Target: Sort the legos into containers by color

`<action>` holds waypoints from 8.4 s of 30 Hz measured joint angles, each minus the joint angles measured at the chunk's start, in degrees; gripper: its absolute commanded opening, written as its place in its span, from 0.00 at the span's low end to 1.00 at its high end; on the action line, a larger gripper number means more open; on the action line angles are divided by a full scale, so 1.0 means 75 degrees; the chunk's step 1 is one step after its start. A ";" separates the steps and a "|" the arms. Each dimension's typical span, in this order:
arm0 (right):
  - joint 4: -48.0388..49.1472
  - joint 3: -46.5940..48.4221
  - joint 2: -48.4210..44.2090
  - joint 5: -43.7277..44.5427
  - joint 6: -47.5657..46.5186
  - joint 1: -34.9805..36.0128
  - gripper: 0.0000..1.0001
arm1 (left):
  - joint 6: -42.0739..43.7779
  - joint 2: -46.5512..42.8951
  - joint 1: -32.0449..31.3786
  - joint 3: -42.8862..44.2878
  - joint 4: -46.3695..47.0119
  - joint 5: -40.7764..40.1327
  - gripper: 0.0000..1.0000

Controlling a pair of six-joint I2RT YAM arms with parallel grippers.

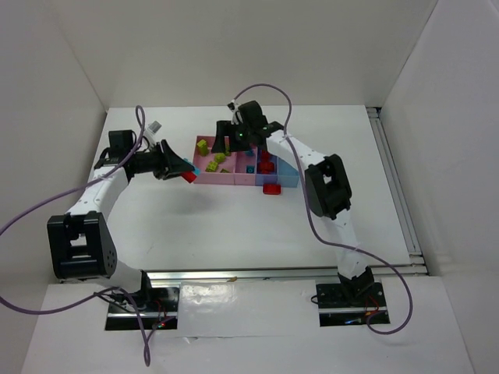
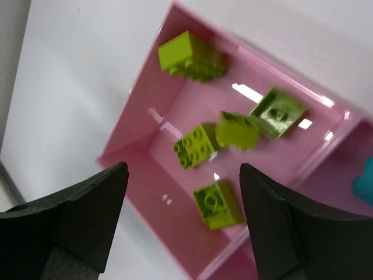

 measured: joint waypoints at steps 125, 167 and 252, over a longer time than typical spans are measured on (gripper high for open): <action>0.3185 -0.5639 -0.4042 -0.3191 0.1137 -0.1402 0.17 | 0.0970 0.1253 -0.1014 0.1527 -0.0493 0.1460 0.00; 0.1116 -0.7105 -0.7880 0.1999 0.0192 -0.3739 0.65 | -0.0245 0.4497 -0.3622 0.5939 -0.0425 -0.2226 0.00; 0.1740 -0.8157 -0.6548 0.6330 0.0871 0.1402 0.42 | 0.0149 0.1288 -0.3287 0.4389 -0.2795 -0.5767 0.77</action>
